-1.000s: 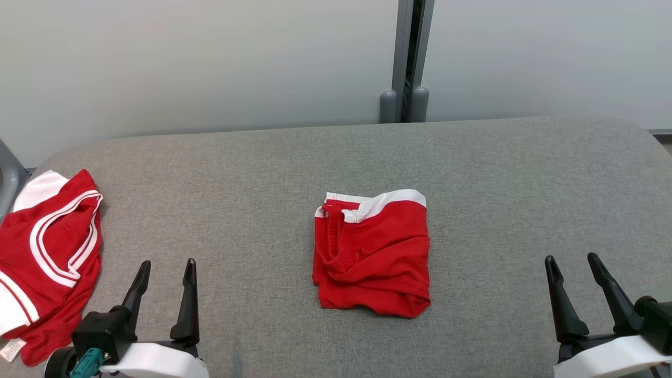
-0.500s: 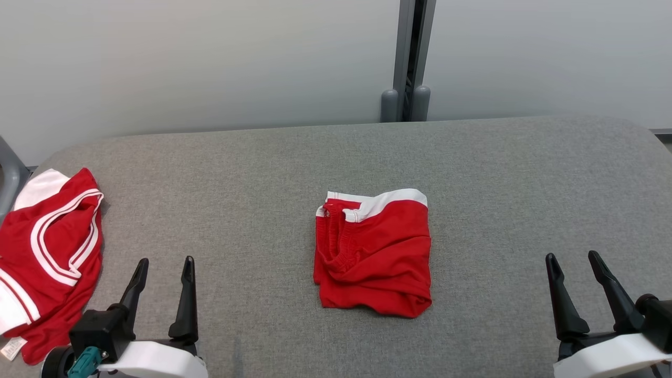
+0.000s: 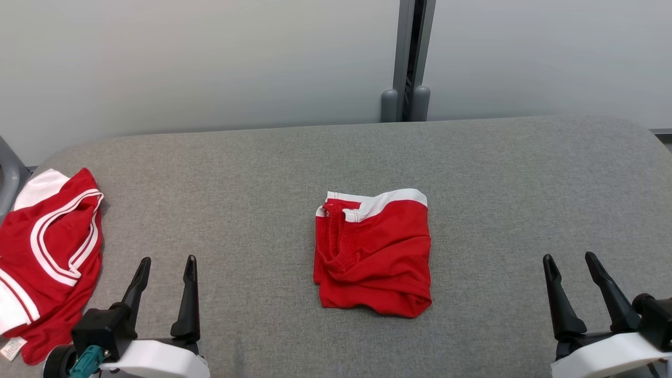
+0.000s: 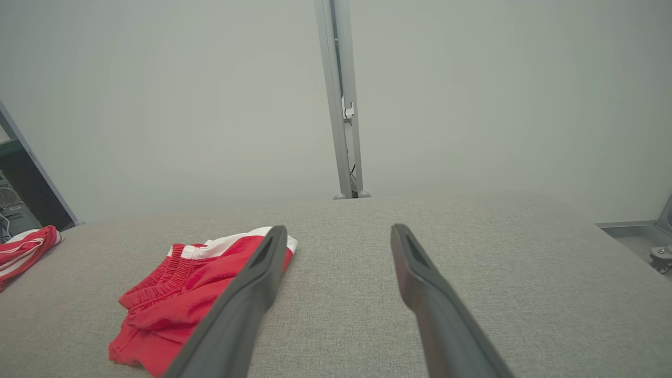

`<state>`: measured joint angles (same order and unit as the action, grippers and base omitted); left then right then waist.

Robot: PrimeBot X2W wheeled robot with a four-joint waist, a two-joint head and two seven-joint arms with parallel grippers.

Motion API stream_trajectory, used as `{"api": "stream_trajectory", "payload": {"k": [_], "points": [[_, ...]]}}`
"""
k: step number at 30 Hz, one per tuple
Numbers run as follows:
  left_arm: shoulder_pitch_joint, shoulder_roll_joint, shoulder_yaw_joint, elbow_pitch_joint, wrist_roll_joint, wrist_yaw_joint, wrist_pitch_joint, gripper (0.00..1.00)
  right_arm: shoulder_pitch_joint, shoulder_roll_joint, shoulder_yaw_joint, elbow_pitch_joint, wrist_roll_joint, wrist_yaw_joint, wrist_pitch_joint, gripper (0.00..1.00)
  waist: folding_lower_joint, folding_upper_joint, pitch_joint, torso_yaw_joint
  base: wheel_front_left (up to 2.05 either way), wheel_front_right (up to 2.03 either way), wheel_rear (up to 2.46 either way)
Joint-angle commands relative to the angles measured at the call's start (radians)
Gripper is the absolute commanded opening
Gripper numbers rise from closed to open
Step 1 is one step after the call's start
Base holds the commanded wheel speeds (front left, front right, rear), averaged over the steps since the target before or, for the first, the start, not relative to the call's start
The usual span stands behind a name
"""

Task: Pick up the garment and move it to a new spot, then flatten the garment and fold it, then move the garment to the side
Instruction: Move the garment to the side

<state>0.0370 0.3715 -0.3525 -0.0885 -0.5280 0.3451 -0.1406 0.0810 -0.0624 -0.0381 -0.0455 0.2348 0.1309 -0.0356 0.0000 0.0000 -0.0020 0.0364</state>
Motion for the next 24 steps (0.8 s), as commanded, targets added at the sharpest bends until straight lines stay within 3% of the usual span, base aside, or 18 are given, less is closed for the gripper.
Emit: {"api": "stream_trajectory", "payload": {"k": [1, 14, 24], "points": [[-0.010, 0.008, 0.002, -0.003, 0.007, 0.007, 0.003, 1.00, -0.008, -0.002, -0.001, 0.003, 0.003, 0.000, -0.005, 1.00, 0.0000, 0.0000, 0.000, 0.000, 0.00, 0.00, 0.00], [-0.104, 0.005, -0.011, -0.018, 0.029, -0.011, -0.013, 1.00, -0.096, -0.030, -0.002, -0.011, -0.006, 0.000, 0.018, 1.00, 0.0000, 0.0000, 0.111, 0.061, 0.00, 0.00, 0.00], [-0.226, -0.039, -0.042, 0.026, 0.047, -0.046, -0.055, 1.00, -0.253, -0.079, 0.122, 0.159, 0.029, 0.000, 0.028, 1.00, 0.0000, 0.0000, 0.239, 0.124, 0.00, 0.00, 0.00]]}}
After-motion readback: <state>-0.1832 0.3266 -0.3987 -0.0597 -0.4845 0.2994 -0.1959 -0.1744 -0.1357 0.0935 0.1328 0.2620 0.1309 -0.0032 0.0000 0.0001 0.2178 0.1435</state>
